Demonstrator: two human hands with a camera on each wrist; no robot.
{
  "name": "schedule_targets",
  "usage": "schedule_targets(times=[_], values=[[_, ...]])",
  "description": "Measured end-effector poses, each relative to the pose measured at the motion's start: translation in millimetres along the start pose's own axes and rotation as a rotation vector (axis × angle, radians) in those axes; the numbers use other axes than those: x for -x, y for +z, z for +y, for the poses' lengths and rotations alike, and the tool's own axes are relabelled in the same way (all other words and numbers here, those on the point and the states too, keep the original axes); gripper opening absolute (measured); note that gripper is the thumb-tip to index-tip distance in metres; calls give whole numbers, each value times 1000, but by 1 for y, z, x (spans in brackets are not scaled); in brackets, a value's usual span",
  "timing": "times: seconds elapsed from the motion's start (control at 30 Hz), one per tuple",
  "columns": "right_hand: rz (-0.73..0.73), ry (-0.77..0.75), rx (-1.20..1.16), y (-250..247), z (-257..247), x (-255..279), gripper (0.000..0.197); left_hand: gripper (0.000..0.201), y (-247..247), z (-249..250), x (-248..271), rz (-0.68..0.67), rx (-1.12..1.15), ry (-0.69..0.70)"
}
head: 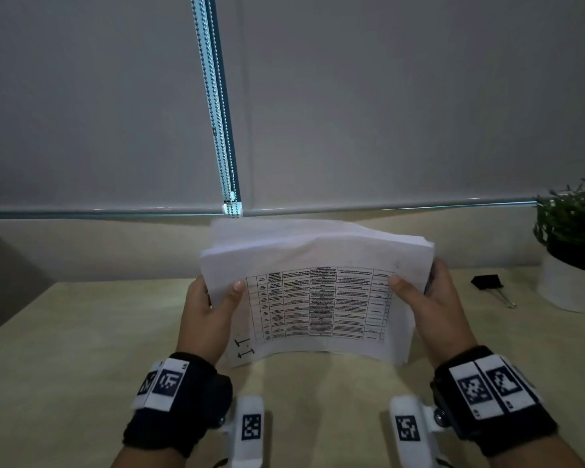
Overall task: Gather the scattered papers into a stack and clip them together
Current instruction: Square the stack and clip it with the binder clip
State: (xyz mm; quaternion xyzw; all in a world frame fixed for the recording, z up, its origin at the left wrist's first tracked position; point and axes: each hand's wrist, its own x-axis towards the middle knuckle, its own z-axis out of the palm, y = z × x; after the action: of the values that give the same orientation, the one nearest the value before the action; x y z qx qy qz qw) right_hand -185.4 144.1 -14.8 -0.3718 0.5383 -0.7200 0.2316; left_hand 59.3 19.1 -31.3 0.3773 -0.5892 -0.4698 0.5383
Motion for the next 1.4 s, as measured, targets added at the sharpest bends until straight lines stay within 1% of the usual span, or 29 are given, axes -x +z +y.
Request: schedule_targets(times=[0.07, 0.1, 0.2, 0.27, 0.3, 0.33, 0.4, 0.43, 0.47, 0.57, 0.63, 0.73, 0.77, 0.8, 0.9, 0.93, 0.97, 1.03, 1.07, 1.1, 1.13, 1.17, 1.2, 1.23, 1.27, 1.3, 1.33, 1.37, 1.4], values=[[-6, 31, -23, -3, 3, -2, 45, 53, -3, -2, 1, -32, 12, 0], [-24, 53, -20, -3, 4, -2, 44, 61, -4, -3, 2, -53, -12, 5], [-51, 59, -4, -2, 3, -2, 40, 69, -5, -2, 2, -74, -101, 38], [-28, 30, -11, -1, 1, -4, 47, 73, -6, 1, -2, -36, -74, 45], [-20, 20, -13, 0, 0, -5, 49, 73, -5, 4, -4, -28, -51, 47], [-19, 16, -10, 1, -1, -6, 46, 66, -3, 6, -5, -31, -43, 57], [-34, 16, 4, 5, -4, -6, 32, 42, 2, 10, -6, -41, -66, 85], [-33, 11, 5, 6, -7, -7, 27, 33, 4, 12, -6, -37, -64, 90], [-22, 0, -3, 6, -9, -7, 25, 30, 5, 12, -7, -29, -44, 93], [11, -11, -24, 1, -10, -8, 33, 34, 1, 7, -9, -12, 29, 110], [2, 45, -35, -2, -4, -5, 39, 39, 0, 3, -7, -38, 24, 114], [-30, 75, 9, -1, -1, -3, 35, 27, 1, -4, -7, -82, 25, 109], [-25, 62, 18, 0, -2, -3, 34, 27, 0, -5, -9, -78, 41, 107], [-21, 47, 10, -1, -4, -3, 35, 33, -1, -5, -10, -77, 61, 109], [-14, 15, -27, -5, -5, 1, 41, 63, -5, -7, -13, -85, 81, 126], [-10, 24, -12, -5, -4, 3, 41, 66, -6, -8, -12, -85, 75, 121], [-11, 40, 8, -4, -3, 6, 40, 58, -6, -8, -11, -91, 65, 122], [-23, 78, 41, -2, -2, 7, 37, 28, -3, -8, -10, -100, 27, 132], [-26, 89, 55, -1, -3, 5, 38, 18, -2, -7, -11, -93, 18, 144], [-18, 92, 82, 0, -6, 3, 42, 15, -2, -6, -12, -87, 13, 159], [11, 59, 150, -1, -11, 2, 50, 14, -2, -3, -13, -80, 5, 178], [58, -40, 278, -1, -19, 2, 59, 14, -2, 3, -15, -75, -12, 204], [84, -202, 448, 1, -32, 3, 68, 14, 0, 12, -15, -73, -33, 242], [77, -392, 626, 6, -49, 6, 75, 16, 3, 21, -16, -75, -55, 293], [23, -555, 788, 13, -65, 8, 80, 18, 7, 32, -16, -87, -76, 358], [-76, -658, 929, 21, -80, 8, 80, 20, 14, 46, -15, -116, -104, 432], [-199, -698, 1037, 28, -91, 4, 72, 23, 22, 60, -12, -149, -156, 510], [-303, -684, 1104, 34, -97, 0, 59, 24, 30, 73, -9, -179, -234, 595], [-363, -630, 1106, 36, -101, -3, 44, 24, 38, 85, -4, -200, -315, 681]])
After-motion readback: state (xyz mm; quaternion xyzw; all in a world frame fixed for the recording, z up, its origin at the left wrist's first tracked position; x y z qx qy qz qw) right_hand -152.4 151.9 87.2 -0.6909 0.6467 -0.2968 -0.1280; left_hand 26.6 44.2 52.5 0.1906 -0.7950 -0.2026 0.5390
